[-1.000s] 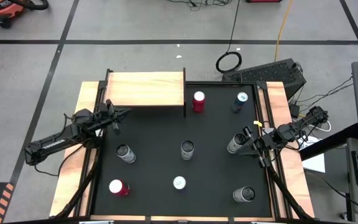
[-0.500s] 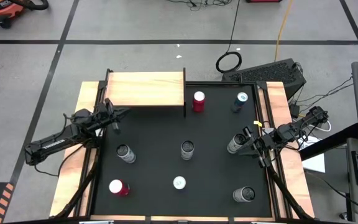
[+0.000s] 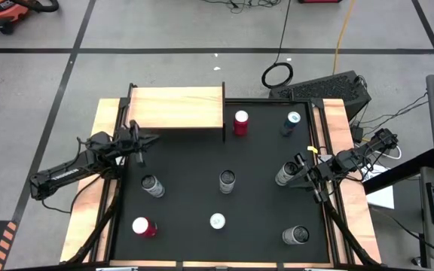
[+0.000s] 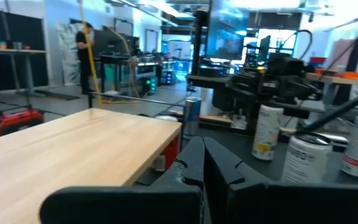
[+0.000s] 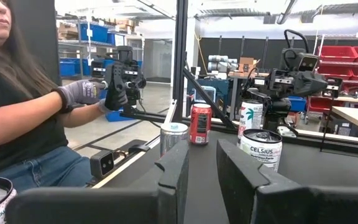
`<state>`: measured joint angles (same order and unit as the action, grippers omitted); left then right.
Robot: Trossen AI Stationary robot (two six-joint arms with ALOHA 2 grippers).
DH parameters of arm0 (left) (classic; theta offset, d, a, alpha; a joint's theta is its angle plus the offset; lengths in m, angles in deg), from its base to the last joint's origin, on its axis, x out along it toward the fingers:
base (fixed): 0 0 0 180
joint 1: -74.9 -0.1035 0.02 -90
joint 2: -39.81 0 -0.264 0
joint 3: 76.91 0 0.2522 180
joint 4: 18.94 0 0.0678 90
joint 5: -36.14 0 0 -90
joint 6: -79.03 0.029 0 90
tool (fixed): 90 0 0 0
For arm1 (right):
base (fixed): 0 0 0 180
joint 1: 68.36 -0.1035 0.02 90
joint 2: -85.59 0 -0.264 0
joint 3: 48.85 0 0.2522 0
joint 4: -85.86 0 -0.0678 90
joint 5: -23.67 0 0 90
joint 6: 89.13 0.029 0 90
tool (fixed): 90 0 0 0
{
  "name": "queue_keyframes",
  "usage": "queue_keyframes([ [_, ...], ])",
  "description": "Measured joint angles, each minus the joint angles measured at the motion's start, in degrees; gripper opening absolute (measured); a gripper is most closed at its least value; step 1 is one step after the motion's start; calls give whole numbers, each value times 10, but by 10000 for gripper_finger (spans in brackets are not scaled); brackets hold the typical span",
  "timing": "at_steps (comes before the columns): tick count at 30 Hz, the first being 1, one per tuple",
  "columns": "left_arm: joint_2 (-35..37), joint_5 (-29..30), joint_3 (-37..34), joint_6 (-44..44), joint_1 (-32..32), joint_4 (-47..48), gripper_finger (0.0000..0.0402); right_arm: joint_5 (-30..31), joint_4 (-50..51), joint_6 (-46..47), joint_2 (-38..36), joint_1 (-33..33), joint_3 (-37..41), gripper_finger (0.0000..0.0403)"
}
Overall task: Place canned beverage on shelf
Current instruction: Put the left white pink soda can on the shelf
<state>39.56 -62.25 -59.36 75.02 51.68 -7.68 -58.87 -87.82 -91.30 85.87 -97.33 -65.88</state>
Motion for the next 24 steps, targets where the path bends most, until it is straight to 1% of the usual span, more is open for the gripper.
queue_keyframes([
  [4,0,-18,2,9,0,1,0,0,0,0,0,0,0,68],
  [11,0,-76,32,34,0,-1,0,0,0,0,0,0,0,68],
  [16,0,-81,42,48,0,31,0,0,0,0,0,0,0,68],
  [21,0,-100,42,48,0,39,1,0,0,0,0,0,0,68],
  [24,0,-114,42,53,0,35,20,0,0,0,0,0,0,68],
])
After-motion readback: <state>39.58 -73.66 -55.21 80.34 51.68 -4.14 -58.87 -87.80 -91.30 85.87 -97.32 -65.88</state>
